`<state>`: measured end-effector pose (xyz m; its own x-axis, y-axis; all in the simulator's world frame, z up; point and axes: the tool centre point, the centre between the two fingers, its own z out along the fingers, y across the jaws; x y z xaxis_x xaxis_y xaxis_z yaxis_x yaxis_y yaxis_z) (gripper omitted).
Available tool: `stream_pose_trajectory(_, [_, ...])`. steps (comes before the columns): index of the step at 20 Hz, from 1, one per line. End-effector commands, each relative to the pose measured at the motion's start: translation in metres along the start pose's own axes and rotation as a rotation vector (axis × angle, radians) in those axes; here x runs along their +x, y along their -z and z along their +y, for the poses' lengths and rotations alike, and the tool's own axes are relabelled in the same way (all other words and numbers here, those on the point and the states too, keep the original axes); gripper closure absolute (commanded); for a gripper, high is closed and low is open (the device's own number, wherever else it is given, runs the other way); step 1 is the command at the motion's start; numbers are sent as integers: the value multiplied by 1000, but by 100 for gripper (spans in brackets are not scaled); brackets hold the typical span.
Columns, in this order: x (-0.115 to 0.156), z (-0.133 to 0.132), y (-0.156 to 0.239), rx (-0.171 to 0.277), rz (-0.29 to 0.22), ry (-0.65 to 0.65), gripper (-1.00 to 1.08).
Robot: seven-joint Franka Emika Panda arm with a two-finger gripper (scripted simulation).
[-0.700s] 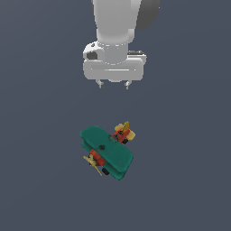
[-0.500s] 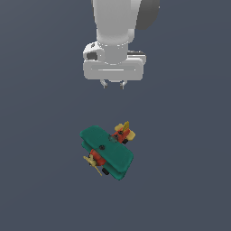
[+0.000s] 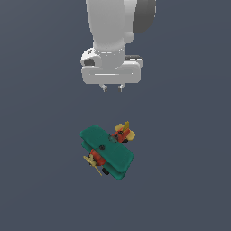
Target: Pick up the object and move it to a goal position.
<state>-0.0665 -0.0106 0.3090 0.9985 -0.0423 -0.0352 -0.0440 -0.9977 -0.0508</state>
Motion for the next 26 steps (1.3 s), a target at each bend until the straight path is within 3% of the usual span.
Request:
stream_pose_trajectory(1, [1, 2, -6, 22, -13, 2, -20])
stream_pose_trajectory(15, [12, 21, -52, 230, -85, 14, -20])
stream_pose_trajectory(26, [22, 36, -86, 427, -95, 17, -20])
